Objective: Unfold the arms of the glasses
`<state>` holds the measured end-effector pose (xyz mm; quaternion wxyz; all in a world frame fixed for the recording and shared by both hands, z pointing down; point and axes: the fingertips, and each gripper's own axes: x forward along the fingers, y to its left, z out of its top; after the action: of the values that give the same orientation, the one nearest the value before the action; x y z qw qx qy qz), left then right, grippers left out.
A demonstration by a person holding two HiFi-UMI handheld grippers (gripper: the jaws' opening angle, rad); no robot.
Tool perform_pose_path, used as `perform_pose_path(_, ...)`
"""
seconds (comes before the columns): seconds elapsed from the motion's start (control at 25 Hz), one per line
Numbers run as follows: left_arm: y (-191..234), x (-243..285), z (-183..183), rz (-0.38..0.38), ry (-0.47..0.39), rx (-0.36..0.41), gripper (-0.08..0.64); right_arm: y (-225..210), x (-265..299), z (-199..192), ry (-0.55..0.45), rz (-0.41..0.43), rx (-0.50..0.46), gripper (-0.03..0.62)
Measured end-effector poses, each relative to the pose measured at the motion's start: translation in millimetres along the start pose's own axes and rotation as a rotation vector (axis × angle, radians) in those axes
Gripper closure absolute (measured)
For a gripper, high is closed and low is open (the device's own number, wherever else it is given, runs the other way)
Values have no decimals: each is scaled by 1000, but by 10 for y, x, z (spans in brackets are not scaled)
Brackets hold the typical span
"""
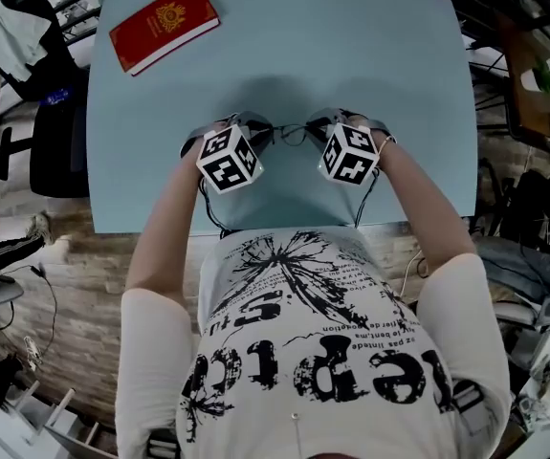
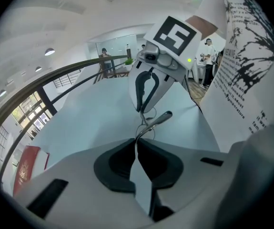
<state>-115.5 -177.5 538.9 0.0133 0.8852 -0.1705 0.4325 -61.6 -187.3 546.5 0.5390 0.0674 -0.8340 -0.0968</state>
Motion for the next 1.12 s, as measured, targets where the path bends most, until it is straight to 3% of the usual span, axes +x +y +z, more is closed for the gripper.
perform_pose_path(0.2, 1, -15, -3, 8, 9, 0, 529, -91, -185, -124, -3, -80, -10, 568)
perform_pose_path(0.36, 14, -21, -6, 15, 12, -5, 529, -140, -320, -189, -58, -105, 46, 566)
perform_pose_path(0.52, 58, -36, -33, 35, 23, -19, 529, -236, -403, -359, -49, -154, 80, 565)
perform_pose_path(0.76, 93, -53, -31, 60, 12, -52, 529, -216, -399, -583, -25, -147, 131, 565)
perform_pose_path(1.12, 193, -48, 9, 98, -21, -92, 529, -200, -405, -537, -60, -119, 158, 565)
